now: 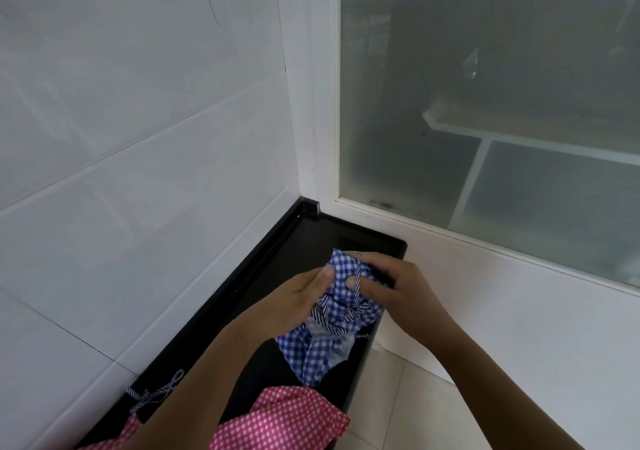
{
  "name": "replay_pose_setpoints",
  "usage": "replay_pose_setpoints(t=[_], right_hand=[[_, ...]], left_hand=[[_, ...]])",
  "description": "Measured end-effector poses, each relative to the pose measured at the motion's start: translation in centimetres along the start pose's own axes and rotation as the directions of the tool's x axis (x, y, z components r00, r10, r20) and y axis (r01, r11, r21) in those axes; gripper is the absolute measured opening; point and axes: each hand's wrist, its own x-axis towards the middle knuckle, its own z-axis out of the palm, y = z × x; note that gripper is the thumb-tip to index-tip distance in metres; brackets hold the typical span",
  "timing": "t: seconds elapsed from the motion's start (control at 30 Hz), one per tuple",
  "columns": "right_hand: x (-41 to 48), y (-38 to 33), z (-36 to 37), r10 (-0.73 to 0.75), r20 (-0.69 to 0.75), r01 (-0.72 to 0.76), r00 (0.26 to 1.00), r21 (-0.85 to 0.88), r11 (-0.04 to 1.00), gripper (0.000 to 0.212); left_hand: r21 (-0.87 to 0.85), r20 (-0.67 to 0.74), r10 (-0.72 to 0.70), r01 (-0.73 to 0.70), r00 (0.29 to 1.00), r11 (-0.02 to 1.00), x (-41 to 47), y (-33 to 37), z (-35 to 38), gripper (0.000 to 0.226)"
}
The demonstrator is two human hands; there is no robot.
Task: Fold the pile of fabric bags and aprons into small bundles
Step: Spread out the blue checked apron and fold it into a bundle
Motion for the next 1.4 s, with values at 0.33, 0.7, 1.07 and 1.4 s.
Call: replay_pose_setpoints(t=[0.33,0.7,1.07,1.4], right_hand=[[0.5,-1.0,-0.2,-0.020,0.096,0.026,0.995,-0.059,0.998,0.028],[4.8,-3.2,-0.2,-0.186,-0.048,0.145,0.981,-0.454,0.879,0.041],[11.3,-11.6,-0.9,-0.081,0.219,0.112,0.972,-0.135,0.984,0.015],[15.2,-18.1,2.1,-0.154,0.294,0.153,0.943,0.028,0.988,0.018]], left_hand=[[0.460,0.054,-0.005,-0.020,0.999,0.888,1.7,2.9,-1.9,0.046],[0.229,-0.211,-0.092,0.141,0.973,0.963,-0.5,5.9,-7.6,0.044],[0.115,-0.508,0.258,-0.232,0.822,0.966,-3.0,8.5,-9.0,0.044],[0.514,-0.775,0.470,-0.011,0.422,0.857,-3.2,12.9,-11.2,0.025]])
